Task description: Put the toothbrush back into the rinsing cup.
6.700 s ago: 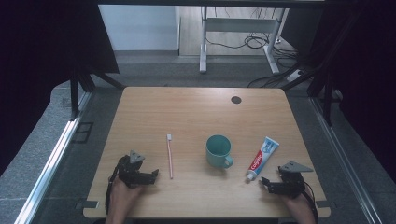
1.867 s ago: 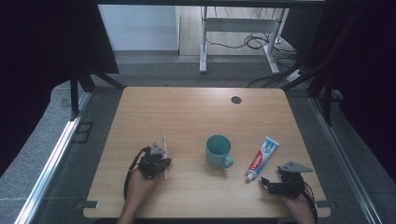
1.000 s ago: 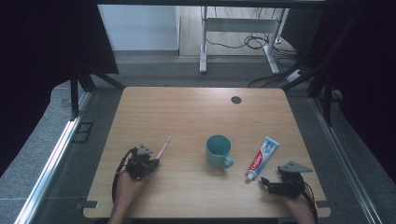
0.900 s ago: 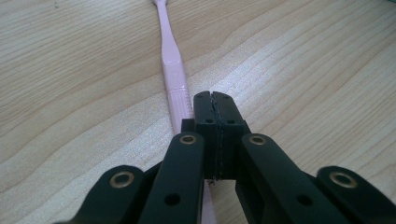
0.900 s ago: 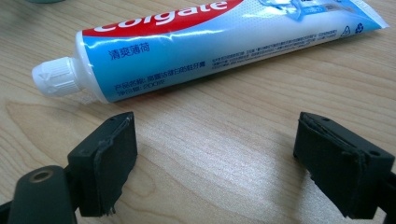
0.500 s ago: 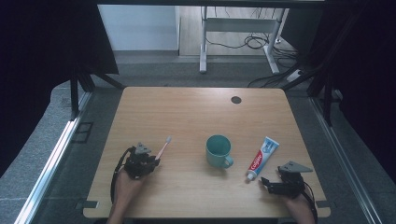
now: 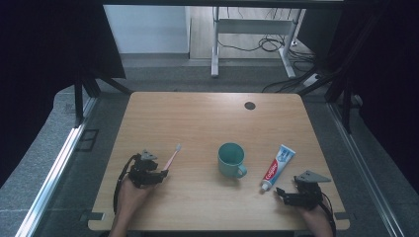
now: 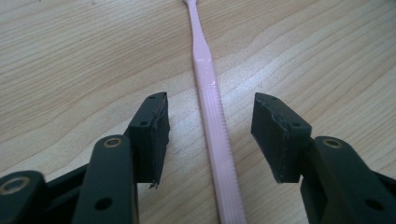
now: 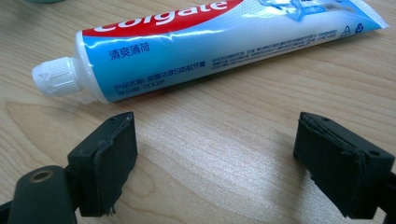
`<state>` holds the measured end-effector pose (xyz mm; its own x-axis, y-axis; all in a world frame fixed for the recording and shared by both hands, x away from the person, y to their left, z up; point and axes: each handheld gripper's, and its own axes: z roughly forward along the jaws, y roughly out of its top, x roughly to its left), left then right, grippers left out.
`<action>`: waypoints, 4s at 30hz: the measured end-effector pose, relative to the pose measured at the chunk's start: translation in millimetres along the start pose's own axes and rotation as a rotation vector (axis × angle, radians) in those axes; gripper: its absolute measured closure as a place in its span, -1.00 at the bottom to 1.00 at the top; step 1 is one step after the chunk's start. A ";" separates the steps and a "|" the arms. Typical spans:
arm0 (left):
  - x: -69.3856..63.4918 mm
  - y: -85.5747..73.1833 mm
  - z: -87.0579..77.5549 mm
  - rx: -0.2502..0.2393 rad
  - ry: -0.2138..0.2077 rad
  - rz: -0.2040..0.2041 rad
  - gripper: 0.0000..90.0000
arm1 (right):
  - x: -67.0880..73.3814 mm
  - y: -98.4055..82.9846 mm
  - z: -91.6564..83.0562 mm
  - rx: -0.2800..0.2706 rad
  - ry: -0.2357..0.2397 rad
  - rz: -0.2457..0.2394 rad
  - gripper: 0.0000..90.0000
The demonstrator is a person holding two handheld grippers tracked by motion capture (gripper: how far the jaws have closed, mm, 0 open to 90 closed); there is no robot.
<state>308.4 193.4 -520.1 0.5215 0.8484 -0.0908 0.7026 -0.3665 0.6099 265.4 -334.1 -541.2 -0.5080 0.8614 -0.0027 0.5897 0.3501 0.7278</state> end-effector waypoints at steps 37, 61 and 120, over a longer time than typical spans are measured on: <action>10.1 48.1 17.7 0.397 -0.001 -0.018 -0.01 | -0.1 0.0 0.1 -0.001 -0.001 -0.001 -0.71; -1.2 82.0 38.4 0.614 0.040 0.038 0.63 | -0.2 0.0 -0.2 0.001 0.000 0.000 -0.71; -10.0 103.0 -7.9 0.299 -0.132 0.135 0.76 | -0.2 0.0 -0.2 0.001 -0.001 0.000 -0.71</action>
<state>371.8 150.1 -450.1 0.6633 0.7356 -0.1378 0.7239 -0.5840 0.3673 265.4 -334.4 -541.1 -0.5077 0.8615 -0.0032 0.5900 0.3503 0.7274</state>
